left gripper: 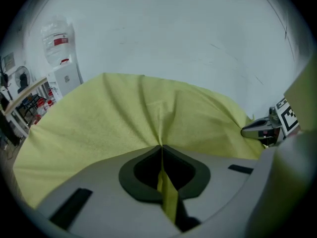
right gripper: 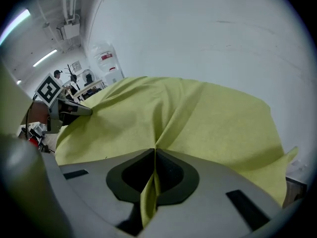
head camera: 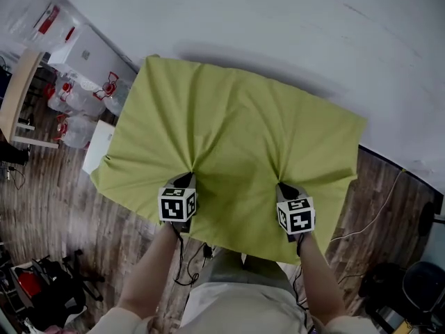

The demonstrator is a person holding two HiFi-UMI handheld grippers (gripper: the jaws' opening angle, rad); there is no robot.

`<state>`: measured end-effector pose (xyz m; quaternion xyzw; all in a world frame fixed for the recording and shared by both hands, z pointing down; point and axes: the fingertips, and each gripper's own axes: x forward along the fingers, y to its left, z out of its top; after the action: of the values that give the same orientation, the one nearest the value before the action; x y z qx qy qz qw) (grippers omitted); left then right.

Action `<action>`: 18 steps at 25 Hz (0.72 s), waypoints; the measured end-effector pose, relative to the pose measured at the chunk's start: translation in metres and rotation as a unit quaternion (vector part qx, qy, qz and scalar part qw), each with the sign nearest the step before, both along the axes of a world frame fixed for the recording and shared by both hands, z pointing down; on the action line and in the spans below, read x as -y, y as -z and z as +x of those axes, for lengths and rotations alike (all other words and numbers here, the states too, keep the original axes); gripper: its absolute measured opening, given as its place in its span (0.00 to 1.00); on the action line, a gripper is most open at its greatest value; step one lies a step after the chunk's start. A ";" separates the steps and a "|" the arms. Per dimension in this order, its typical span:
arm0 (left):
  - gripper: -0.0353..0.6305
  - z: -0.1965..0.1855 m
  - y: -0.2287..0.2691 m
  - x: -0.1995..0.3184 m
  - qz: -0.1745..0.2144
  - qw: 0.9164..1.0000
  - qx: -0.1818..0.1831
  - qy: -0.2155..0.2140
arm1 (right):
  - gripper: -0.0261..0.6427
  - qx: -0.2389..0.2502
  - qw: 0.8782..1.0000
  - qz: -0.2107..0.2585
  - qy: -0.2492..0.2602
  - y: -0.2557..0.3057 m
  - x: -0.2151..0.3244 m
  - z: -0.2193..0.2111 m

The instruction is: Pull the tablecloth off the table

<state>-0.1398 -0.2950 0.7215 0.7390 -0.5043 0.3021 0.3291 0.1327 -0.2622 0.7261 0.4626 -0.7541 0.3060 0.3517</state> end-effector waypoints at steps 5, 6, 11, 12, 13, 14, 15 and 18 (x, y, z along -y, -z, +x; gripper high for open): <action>0.09 -0.004 0.038 -0.006 0.025 0.999 -0.021 0.007 | 0.09 0.052 0.998 0.012 -0.023 0.026 -0.003 -0.003; 0.09 -0.007 0.045 -0.008 0.028 0.999 -0.025 0.010 | 0.09 0.056 0.998 0.018 -0.019 0.033 -0.004 -0.005; 0.08 -0.015 0.079 -0.025 0.047 0.998 -0.039 0.030 | 0.09 0.091 0.995 0.045 -0.016 0.077 -0.011 -0.014; 0.08 -0.017 0.086 -0.029 0.051 0.997 -0.041 0.039 | 0.09 0.099 0.994 0.051 -0.015 0.086 -0.014 -0.015; 0.08 -0.020 0.093 -0.034 0.056 0.996 -0.044 0.048 | 0.09 0.106 0.993 0.057 -0.013 0.096 -0.016 -0.017; 0.08 -0.023 0.101 -0.039 0.060 0.995 -0.047 0.059 | 0.09 0.113 0.992 0.063 -0.008 0.107 -0.020 -0.019; 0.08 -0.027 0.109 -0.044 0.065 0.994 -0.052 0.068 | 0.09 0.119 0.991 0.069 0.000 0.118 -0.023 -0.022; 0.08 -0.043 0.137 -0.058 0.083 0.990 -0.064 0.093 | 0.09 0.132 0.986 0.094 0.035 0.155 -0.029 -0.036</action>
<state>-0.1825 -0.2366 0.5841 0.7314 -0.5724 0.1790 0.3246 0.0970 -0.2336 0.5708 0.4222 -0.8352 0.2797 0.2143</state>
